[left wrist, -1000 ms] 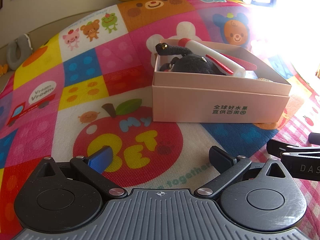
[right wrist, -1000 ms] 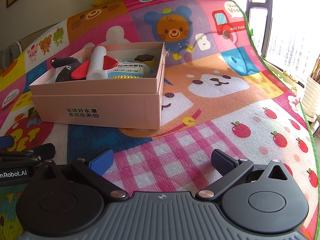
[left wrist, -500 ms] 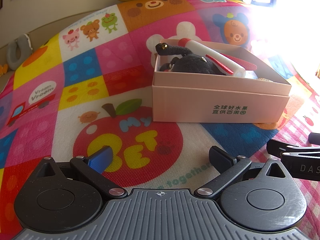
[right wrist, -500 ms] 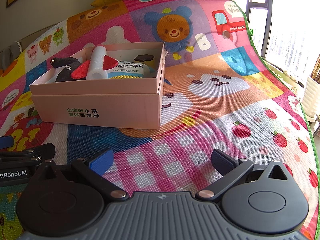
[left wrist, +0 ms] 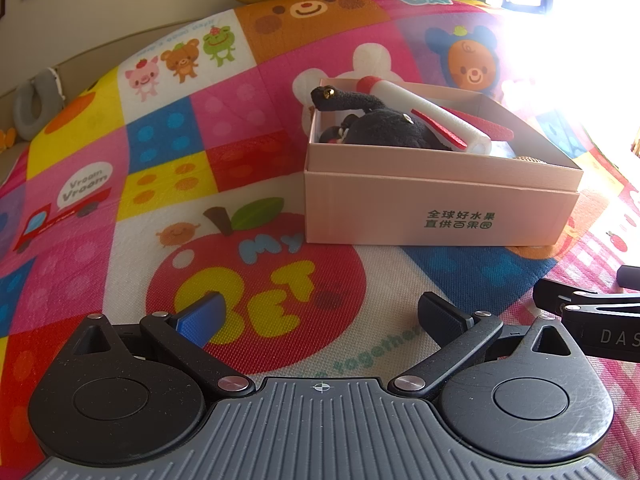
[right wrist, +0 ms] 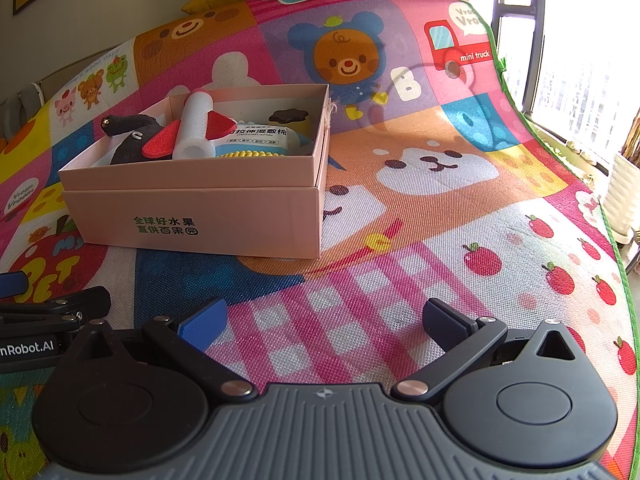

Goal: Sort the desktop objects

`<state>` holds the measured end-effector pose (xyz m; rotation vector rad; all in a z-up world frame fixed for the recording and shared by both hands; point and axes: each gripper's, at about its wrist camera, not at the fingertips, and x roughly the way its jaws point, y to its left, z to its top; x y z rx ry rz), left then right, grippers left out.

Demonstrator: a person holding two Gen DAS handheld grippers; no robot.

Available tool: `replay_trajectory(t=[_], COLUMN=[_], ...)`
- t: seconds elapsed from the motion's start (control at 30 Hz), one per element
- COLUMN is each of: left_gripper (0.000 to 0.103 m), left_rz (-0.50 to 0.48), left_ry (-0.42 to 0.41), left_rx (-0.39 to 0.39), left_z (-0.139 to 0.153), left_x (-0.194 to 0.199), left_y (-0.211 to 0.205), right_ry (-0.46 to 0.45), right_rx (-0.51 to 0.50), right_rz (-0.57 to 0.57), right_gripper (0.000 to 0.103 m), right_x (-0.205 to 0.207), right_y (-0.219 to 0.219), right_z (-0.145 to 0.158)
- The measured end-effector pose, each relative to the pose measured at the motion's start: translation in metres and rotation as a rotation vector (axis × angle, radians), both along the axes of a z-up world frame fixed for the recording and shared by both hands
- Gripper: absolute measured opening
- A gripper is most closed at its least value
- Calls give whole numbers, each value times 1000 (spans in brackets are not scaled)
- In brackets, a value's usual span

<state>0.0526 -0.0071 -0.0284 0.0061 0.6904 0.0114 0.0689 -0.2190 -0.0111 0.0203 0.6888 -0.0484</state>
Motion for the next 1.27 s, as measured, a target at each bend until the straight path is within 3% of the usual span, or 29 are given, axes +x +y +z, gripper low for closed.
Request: replay_trajectory(t=[0.87,1.03,1.27], left_gripper=[103,103,103], left_rz=[-1,20,34], left_ry=[-2,63,47], left_rx=[11,-7,-9], left_z=[0,6,5], left_x=[0,3,1], left_y=[-2,-2,-3], right_ry=[0,0,0], right_rx=[0,1,0], right_rz=[0,0,0], right_gripper=[103,103,103], right_x=[0,0,0], right_y=[0,-1,-1], right_z=[0,0,0])
